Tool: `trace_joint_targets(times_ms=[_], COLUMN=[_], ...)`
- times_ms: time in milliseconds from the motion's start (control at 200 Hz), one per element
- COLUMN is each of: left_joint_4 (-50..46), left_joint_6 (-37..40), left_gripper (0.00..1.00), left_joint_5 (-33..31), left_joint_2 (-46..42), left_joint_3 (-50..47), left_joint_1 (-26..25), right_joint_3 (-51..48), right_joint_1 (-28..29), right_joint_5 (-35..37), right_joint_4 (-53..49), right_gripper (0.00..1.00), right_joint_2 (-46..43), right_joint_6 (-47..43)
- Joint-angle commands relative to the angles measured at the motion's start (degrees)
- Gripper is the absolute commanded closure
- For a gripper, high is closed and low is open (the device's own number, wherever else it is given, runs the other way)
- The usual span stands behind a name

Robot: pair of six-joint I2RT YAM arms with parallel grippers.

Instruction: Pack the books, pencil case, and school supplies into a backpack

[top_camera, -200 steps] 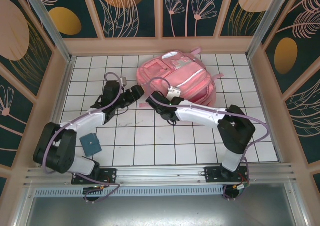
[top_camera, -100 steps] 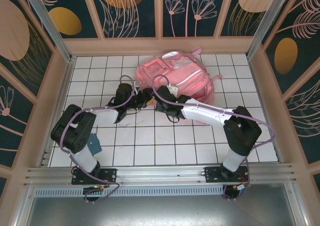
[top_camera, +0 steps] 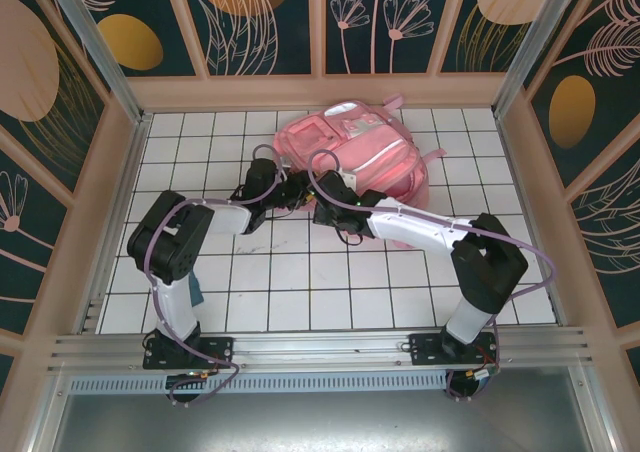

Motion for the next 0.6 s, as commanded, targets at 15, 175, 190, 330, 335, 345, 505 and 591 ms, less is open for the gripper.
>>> trace_joint_targets(times_ms=[15,175,190,330,335,345,505,591], left_joint_4=[-1.4,-4.6,-4.6,-5.1,-5.1,-5.2,-6.3,-7.6], left_joint_6=[1.3,5.1,5.2,5.6,5.6,5.6,6.3,7.5], left_gripper=[0.80,0.89,0.90,0.94,0.94,0.94,0.95,0.95], left_joint_5=[-2.9,-5.3,-5.5,-6.4,-6.4,-6.4,-6.6,-6.8], left_joint_2=[1.0,-0.1,-0.2,-0.4,-0.4,-0.4,-1.1,-2.2], left_joint_3=[2.2,3.0,3.0,3.1,3.1,3.1,2.9,2.6], left_joint_1=[-0.3,0.0,0.0,0.5,0.5,0.5,1.5,2.2], right_joint_3=[-0.8,-4.4,-4.7,-7.2,-7.3,-7.3,-9.2,-9.8], right_joint_1=[-0.4,-2.8,-2.9,-4.0,-4.1,-4.3,-8.0,-11.0], right_joint_5=[0.0,3.5,3.9,7.2,7.3,7.5,11.5,12.8], right_joint_4=[-4.0,-12.5,-13.0,-17.2,-17.4,-17.5,-19.9,-18.8], right_gripper=[1.00,1.00,1.00,1.00,1.00,1.00,1.00,1.00], right_joint_2=[-3.5,-7.0,-7.6,-12.0,-12.1,-12.3,-14.9,-15.4], right_joint_6=[-0.6,3.1,3.3,4.3,4.3,4.4,3.8,1.3])
